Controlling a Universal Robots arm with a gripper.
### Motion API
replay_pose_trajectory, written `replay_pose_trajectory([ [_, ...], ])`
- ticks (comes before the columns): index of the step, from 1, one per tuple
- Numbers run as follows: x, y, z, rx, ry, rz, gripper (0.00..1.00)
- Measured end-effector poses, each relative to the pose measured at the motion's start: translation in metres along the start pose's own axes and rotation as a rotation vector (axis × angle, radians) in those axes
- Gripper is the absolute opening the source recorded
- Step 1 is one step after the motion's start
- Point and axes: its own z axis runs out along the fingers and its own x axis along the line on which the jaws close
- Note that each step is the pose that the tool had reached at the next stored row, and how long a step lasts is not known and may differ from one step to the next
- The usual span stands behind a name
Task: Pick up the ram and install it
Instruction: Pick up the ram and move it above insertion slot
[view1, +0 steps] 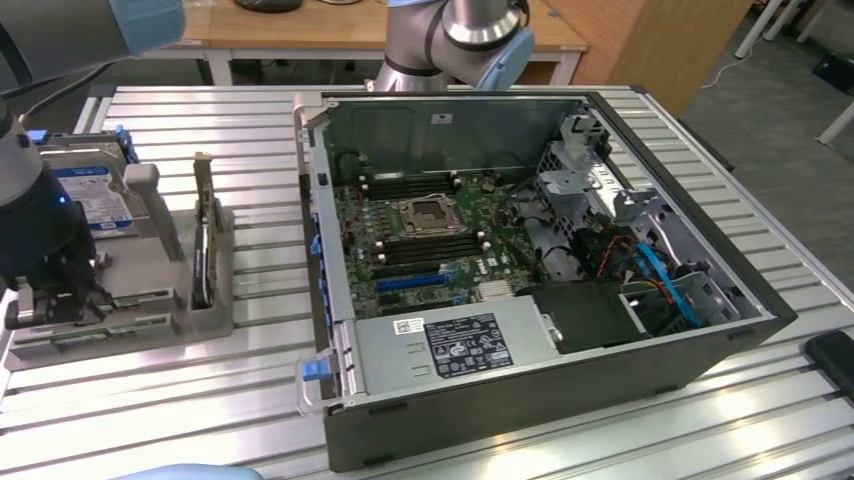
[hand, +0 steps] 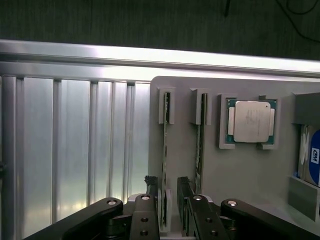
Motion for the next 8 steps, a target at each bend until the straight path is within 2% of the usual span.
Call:
replay_pose_trajectory([
  [8, 0.0003, 0.0025, 0.0108, 0.0051, 0.0002, 0.000, 0.30],
])
